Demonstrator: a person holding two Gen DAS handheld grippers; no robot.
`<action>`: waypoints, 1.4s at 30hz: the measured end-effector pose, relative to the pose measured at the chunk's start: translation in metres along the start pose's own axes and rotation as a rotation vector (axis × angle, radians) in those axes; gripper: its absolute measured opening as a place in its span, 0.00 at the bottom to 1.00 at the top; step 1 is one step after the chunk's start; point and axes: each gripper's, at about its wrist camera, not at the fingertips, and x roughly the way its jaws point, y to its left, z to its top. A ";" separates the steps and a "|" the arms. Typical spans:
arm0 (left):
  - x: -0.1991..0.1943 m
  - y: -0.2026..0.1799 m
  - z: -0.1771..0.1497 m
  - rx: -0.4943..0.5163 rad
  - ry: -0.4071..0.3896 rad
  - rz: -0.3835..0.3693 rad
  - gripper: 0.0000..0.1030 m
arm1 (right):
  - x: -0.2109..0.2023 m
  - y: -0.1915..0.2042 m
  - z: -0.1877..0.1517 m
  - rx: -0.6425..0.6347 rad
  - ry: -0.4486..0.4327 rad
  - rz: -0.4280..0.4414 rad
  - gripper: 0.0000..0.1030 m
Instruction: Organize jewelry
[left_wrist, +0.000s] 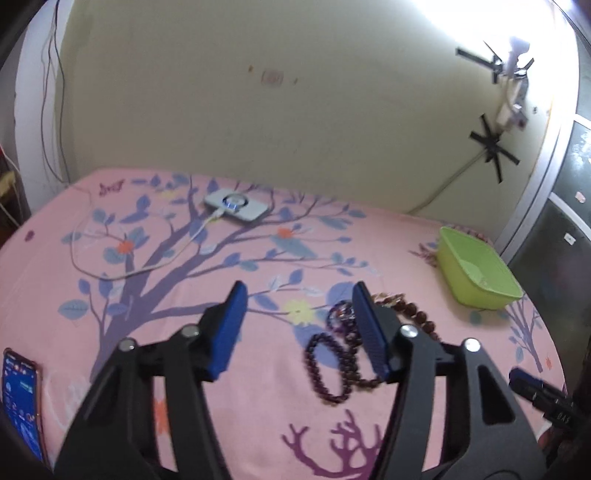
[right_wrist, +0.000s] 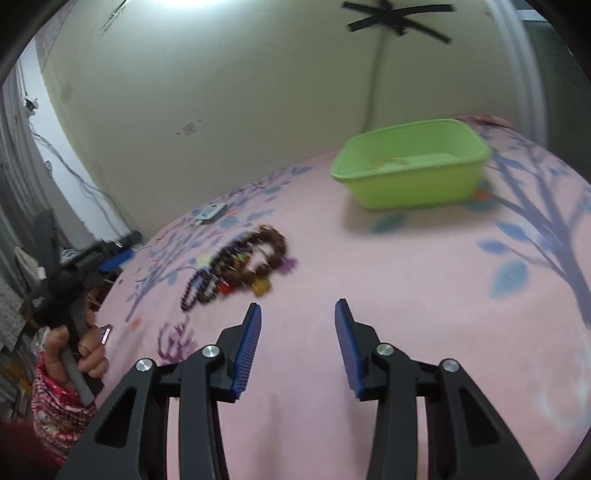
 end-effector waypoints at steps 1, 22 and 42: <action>0.008 0.001 0.000 0.000 0.027 -0.010 0.54 | 0.010 0.003 0.010 -0.009 0.018 0.020 0.16; 0.019 -0.042 -0.028 0.247 0.148 -0.179 0.01 | 0.067 0.035 0.064 -0.268 0.152 0.079 0.18; 0.094 -0.063 -0.001 0.439 0.306 -0.277 0.04 | 0.151 0.081 0.089 -0.842 0.300 0.079 0.00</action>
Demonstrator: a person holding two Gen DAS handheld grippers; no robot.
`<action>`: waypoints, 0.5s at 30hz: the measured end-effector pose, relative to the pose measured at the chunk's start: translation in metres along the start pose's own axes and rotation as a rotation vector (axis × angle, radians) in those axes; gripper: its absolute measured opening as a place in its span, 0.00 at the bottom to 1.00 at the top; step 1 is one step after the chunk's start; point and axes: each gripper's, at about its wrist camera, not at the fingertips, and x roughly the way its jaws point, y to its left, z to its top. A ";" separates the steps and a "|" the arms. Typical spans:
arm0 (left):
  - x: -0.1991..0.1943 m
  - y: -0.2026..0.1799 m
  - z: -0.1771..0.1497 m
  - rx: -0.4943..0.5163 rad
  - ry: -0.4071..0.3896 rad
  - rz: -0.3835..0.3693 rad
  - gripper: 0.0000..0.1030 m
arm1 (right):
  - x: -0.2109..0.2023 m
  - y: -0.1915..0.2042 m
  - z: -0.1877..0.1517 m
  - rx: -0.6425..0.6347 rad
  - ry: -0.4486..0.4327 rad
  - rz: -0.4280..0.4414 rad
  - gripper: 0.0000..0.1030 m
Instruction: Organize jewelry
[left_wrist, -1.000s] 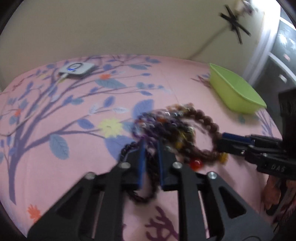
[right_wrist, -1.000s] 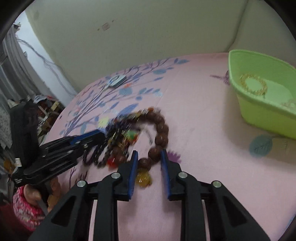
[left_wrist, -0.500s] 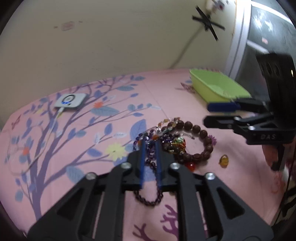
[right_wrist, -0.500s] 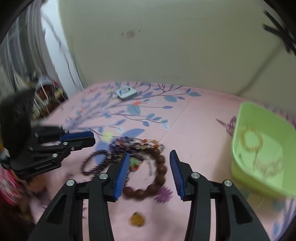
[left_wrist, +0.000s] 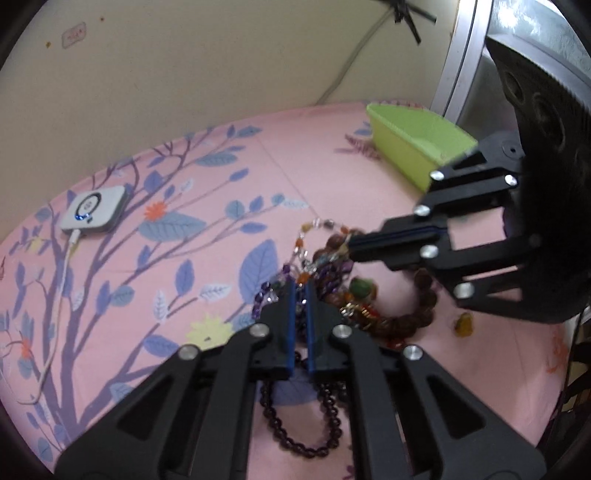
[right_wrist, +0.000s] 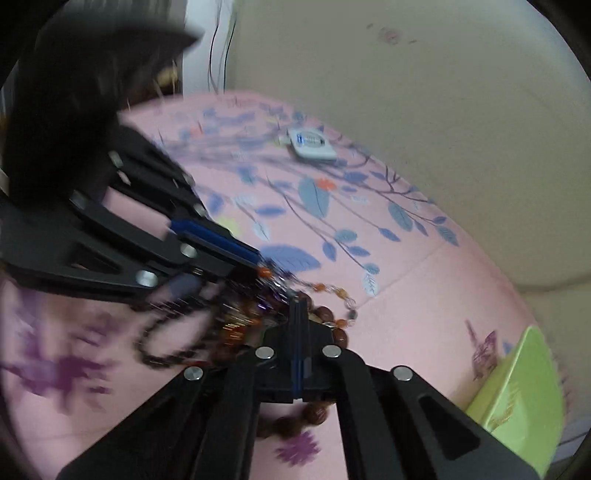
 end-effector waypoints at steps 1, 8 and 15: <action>-0.007 0.000 0.002 -0.009 -0.016 -0.012 0.04 | -0.009 -0.004 0.001 0.033 -0.020 0.008 0.00; -0.070 -0.015 0.034 -0.059 -0.144 -0.056 0.04 | -0.082 -0.026 0.021 0.224 -0.196 -0.005 0.00; -0.143 -0.052 0.080 -0.034 -0.264 -0.080 0.04 | -0.146 -0.048 0.013 0.458 -0.424 0.112 0.00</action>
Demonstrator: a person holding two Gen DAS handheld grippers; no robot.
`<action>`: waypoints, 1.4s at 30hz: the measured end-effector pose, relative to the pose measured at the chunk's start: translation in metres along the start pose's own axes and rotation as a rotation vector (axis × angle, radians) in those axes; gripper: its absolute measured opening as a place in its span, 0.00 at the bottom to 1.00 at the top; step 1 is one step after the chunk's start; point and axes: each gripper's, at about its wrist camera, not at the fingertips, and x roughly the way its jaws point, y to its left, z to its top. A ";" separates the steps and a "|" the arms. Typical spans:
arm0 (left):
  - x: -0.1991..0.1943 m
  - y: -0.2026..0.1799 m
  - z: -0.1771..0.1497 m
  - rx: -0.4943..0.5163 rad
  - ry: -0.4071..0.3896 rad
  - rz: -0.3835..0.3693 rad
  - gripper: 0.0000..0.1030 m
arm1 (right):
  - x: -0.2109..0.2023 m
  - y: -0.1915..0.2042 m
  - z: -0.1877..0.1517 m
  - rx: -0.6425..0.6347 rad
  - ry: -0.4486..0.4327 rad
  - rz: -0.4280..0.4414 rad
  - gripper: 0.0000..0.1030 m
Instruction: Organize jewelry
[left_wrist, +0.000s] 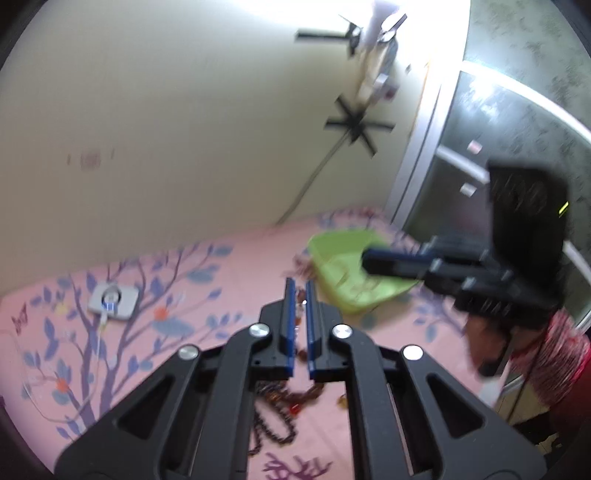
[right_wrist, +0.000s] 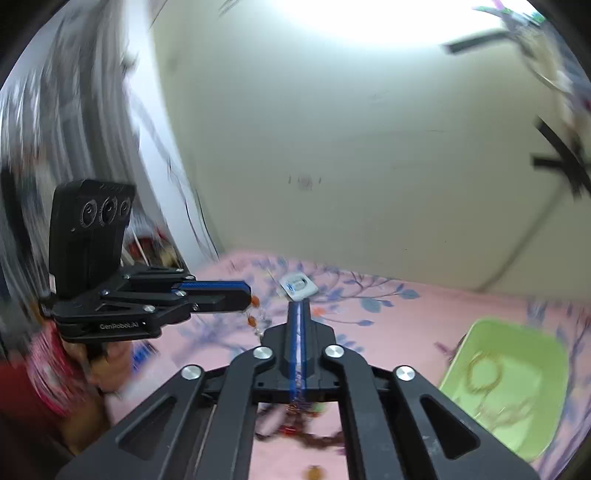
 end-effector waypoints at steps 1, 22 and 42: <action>-0.008 -0.011 0.011 0.017 -0.017 -0.005 0.04 | -0.002 0.000 -0.001 0.013 0.007 0.016 0.00; 0.058 -0.120 0.090 0.086 -0.023 -0.099 0.04 | -0.071 -0.086 0.001 0.170 0.006 -0.214 0.00; 0.178 -0.053 0.036 -0.057 0.275 0.001 0.04 | -0.074 -0.147 -0.045 0.252 0.029 -0.403 0.30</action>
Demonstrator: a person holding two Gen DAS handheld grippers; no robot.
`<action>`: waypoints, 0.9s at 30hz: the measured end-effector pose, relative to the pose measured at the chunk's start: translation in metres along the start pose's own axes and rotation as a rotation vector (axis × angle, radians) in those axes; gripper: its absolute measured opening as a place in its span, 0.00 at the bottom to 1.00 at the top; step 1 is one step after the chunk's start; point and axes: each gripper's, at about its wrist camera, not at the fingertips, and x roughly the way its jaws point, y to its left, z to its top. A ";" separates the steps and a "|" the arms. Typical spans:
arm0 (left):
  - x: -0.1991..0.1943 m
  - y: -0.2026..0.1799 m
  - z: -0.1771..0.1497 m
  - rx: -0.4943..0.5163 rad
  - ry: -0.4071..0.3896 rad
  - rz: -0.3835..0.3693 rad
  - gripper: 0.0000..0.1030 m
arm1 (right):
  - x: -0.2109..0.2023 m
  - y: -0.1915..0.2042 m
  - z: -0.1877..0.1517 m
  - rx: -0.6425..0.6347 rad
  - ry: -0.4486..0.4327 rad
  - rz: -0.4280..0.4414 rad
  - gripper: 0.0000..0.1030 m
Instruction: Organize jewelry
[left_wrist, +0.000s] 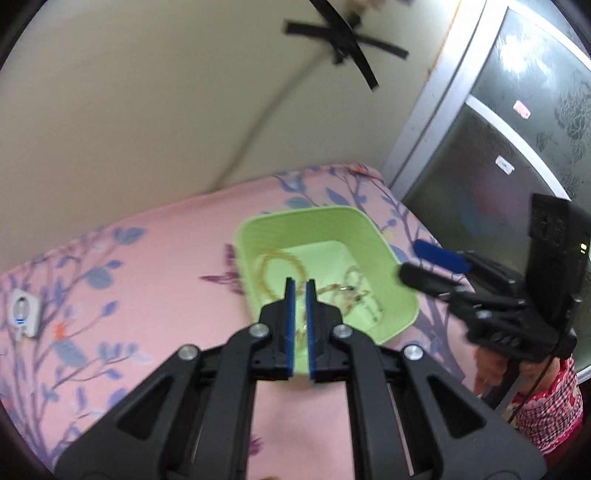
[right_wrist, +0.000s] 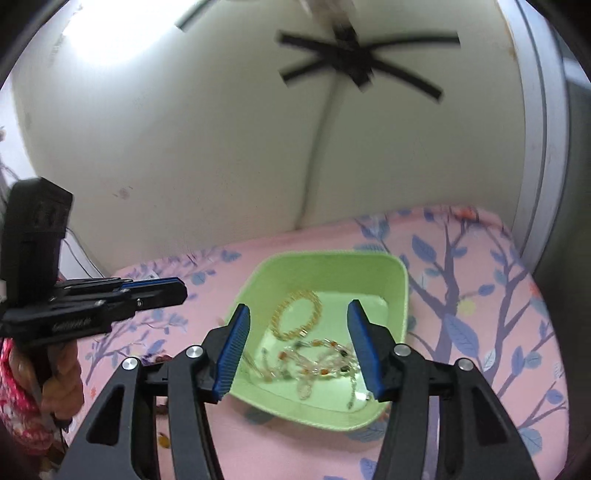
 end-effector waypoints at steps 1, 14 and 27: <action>-0.008 0.005 -0.001 0.012 0.000 0.014 0.04 | -0.006 0.007 -0.001 -0.007 -0.022 -0.026 0.35; -0.080 0.022 -0.038 0.036 -0.049 0.064 0.06 | -0.036 0.056 -0.033 0.015 0.006 0.153 0.47; -0.023 0.102 -0.181 -0.187 0.060 0.006 0.09 | 0.097 0.135 -0.099 -0.005 0.339 0.277 0.00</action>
